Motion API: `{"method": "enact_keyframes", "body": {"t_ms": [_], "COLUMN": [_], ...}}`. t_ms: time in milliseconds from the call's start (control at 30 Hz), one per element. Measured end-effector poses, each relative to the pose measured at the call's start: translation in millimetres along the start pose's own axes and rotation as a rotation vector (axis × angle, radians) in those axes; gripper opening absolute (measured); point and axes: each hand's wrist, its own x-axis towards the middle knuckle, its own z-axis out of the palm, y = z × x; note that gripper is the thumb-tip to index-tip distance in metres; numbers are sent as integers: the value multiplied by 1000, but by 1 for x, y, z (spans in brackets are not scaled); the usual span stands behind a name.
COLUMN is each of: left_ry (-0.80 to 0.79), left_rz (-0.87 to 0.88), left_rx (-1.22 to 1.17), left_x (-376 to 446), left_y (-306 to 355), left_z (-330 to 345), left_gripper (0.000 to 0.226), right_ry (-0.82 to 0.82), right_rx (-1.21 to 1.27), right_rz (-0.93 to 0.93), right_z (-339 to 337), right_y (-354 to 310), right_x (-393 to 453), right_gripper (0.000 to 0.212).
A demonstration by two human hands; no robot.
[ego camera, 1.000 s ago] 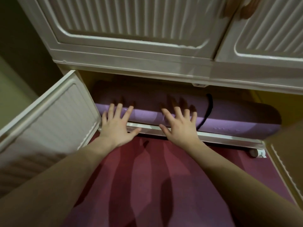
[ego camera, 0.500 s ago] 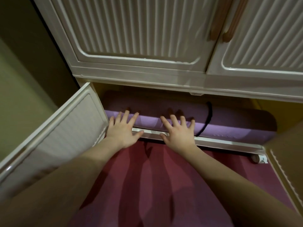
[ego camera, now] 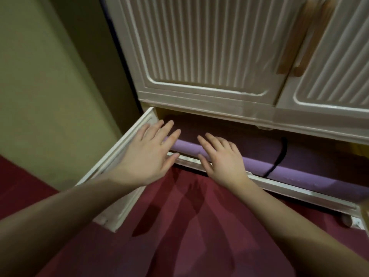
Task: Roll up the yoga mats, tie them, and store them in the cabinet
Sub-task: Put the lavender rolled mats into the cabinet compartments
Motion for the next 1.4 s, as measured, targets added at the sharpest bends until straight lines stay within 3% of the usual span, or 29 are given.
{"method": "enact_keyframes", "body": {"t_ms": [133, 267, 500, 733, 833, 1067, 1233, 1400], "left_ry": [-95, -195, -281, -88, -65, 21, 106, 36], "left_rz": [-111, -46, 101, 130, 116, 3, -19, -1], "left_rx": [-27, -260, -564, -602, -590, -486, -436, -430], "left_x": [-26, -55, -80, -59, -40, 25, 48, 57], "left_y": [-40, -92, -120, -64, -39, 25, 44, 54], "left_z": [-5, -11, 7, 25, 32, 43, 55, 65], "left_gripper": [63, 79, 56, 55, 54, 65, 82, 73], "right_ry": [23, 21, -95, -186, -245, -200, 8, -71], "right_rx": [21, 29, 31, 140, 141, -285, -445, -488], "right_rz": [-168, -367, -519, -502, -447, -272, -191, -191], "right_z": [-3, -20, -53, -85, -96, -104, -76, -74], "right_y": [-37, -75, -120, -99, -73, 3, 36, 68], "right_x": [14, 24, 23, 2, -10, -3, -15, -20], "right_gripper": [51, 52, 54, 54, 64, 74, 54, 54]}}
